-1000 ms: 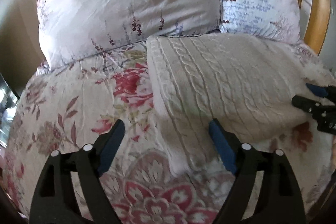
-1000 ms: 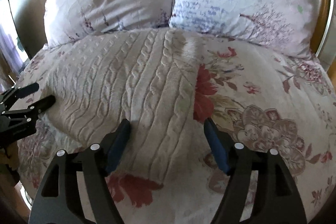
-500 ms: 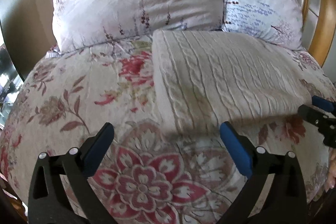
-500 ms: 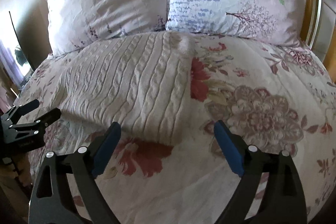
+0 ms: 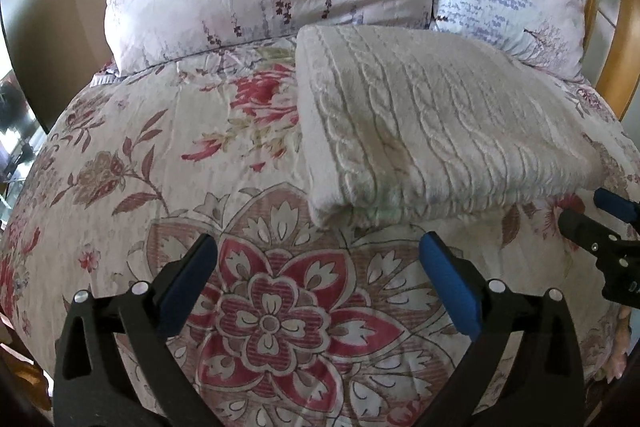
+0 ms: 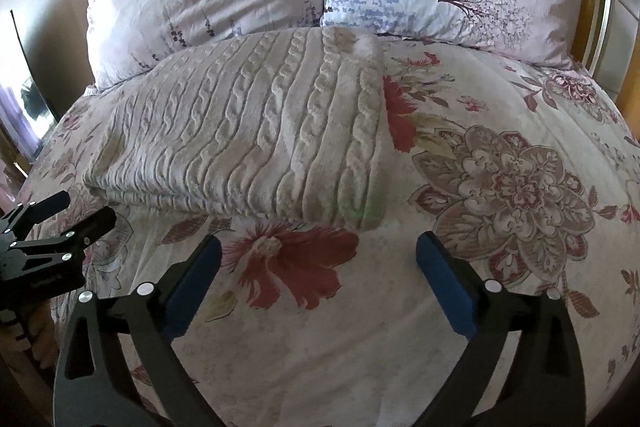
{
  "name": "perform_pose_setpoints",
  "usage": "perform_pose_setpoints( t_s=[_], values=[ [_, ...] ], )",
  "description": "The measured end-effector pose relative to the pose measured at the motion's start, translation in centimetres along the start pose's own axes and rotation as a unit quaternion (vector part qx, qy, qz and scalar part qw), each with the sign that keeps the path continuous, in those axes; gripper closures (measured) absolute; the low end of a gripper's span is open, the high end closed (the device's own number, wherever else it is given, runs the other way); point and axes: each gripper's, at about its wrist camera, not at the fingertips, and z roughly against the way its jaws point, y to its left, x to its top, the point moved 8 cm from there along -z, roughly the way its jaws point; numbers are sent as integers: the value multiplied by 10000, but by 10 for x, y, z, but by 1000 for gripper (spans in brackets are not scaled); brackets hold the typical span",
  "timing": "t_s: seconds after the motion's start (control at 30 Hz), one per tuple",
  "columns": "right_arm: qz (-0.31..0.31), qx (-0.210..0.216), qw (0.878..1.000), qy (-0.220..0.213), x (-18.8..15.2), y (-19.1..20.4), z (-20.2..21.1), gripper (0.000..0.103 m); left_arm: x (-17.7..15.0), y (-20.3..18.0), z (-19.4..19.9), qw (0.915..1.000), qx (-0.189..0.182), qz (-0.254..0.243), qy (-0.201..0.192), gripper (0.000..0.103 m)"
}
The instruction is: Fold small clothes
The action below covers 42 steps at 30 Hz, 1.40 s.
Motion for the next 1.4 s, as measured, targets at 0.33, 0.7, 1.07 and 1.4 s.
perform_pose_setpoints(
  t_s=[0.33,0.7,1.07,1.4],
  values=[
    [121,-302,9994,123,-3,4,-4,1,-5,0,-6,9997,-168,49,184,2],
    [169,-558,9981,181,-5,7,-7,1,-5,-4,-5,9997,-240,-38,83,2],
    [181,-540,9982,166,-6,6,-7,1,-7,-5,-3,9996,-272,-31,27,2],
    [191,-533,9983,167,-6,6,-7,1,-7,-5,-3,9996,-269,-27,27,2]
  ],
)
